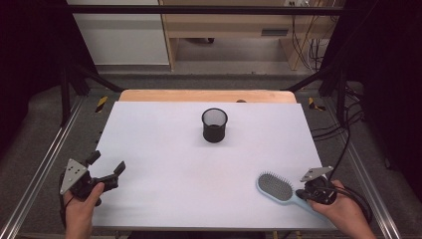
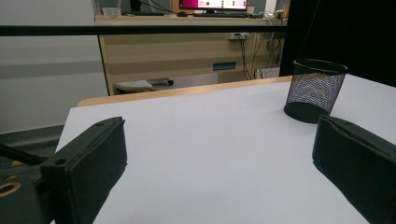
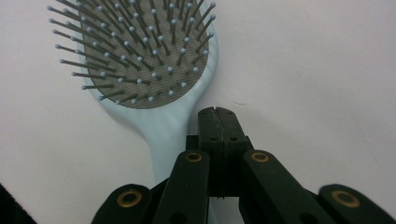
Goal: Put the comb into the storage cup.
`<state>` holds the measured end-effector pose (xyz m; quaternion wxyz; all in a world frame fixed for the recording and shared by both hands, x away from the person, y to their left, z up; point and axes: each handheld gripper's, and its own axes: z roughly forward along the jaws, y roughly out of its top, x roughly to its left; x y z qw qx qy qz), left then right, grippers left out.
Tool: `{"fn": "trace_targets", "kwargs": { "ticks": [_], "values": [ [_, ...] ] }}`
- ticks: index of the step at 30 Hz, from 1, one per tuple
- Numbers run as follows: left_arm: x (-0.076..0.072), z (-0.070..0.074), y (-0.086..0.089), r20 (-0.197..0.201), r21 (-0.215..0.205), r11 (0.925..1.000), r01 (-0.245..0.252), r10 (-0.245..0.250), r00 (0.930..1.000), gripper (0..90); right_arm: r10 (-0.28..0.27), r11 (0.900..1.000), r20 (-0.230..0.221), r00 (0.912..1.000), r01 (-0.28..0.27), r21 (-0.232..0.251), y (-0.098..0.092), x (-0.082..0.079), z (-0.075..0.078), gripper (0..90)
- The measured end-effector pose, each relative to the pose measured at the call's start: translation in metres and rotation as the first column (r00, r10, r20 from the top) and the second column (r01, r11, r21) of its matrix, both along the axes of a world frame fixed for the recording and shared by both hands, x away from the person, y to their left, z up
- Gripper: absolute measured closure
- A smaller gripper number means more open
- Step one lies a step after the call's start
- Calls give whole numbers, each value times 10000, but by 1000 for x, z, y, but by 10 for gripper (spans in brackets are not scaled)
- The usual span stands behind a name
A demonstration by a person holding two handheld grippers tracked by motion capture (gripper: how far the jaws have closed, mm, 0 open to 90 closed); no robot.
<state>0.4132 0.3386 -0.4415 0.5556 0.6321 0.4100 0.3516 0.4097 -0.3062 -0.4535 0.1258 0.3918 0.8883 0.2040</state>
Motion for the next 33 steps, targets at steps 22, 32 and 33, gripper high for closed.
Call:
{"fn": "trace_targets", "kwargs": {
  "ticks": [22,32,33],
  "values": [
    [0,0,-1,4,61,10000,-16,16,10000,32,432,9925,829,9956,-523,1102,-1,-26,8,455],
    [0,0,-1,-2,75,10000,-9,9,10000,32,556,9936,349,9978,-587,961,-3,-23,-2,540],
    [0,0,-1,-3,77,10000,-3,3,10000,32,552,9936,307,9980,-579,974,-3,-23,-2,564]
  ]
}}
